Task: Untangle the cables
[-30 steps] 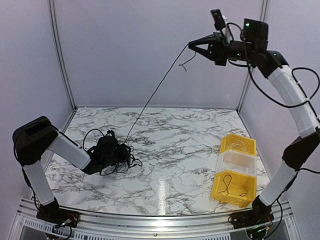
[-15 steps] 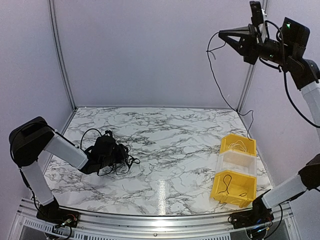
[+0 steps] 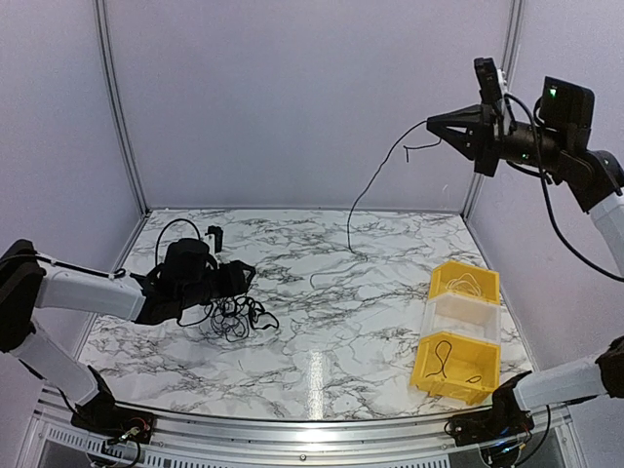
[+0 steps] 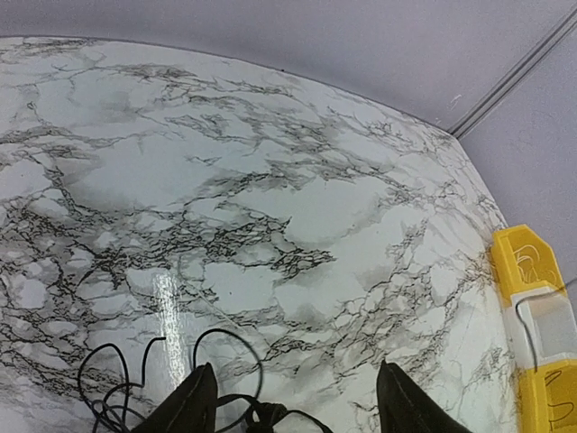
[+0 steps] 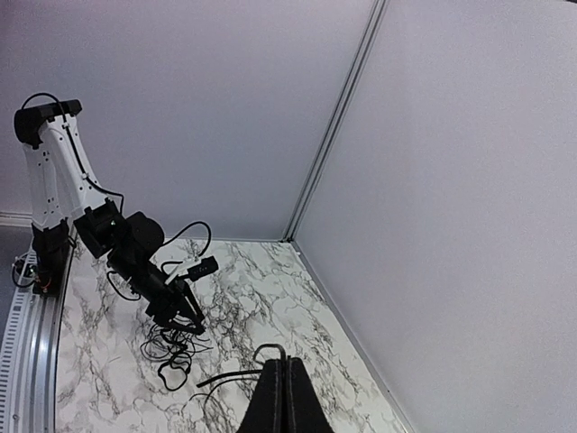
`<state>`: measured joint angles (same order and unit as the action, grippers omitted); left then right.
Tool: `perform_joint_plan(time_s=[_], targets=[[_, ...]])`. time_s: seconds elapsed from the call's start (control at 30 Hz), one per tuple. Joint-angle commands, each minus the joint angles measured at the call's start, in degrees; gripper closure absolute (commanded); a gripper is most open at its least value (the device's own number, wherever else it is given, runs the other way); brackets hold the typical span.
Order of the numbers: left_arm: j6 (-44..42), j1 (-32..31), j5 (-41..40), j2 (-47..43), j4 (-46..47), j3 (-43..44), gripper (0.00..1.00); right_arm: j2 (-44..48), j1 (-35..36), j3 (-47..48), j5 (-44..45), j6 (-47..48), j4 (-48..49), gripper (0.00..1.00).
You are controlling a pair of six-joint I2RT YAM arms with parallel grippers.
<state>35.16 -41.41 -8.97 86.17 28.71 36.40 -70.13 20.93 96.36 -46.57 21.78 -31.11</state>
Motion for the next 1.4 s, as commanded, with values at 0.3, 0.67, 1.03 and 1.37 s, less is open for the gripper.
perform_joint_plan(time_s=[0.3, 0.67, 1.03, 1.37], targets=[[-19.78, 0.76, -7.07, -5.65, -29.29, 17.26, 0.32, 10.14, -0.89, -5.08, 2.13, 14.44, -12.65, 1.0], [-26.84, 5.82, -10.01, 5.06, -34.62, 29.26, 0.32, 19.8, -0.95, -3.03, 12.1, 23.49, -25.94, 1.0], [-25.05, 7.13, -4.51, 9.83, -32.05, 28.83, 0.33, 26.99, -0.89, -11.63, 26.74, 25.86, -35.05, 1.0], [-24.38, 7.13, -2.13, 7.21, -31.56, 27.98, 0.32, 30.98, -0.89, -14.76, 32.94, 26.27, -37.24, 1.0]])
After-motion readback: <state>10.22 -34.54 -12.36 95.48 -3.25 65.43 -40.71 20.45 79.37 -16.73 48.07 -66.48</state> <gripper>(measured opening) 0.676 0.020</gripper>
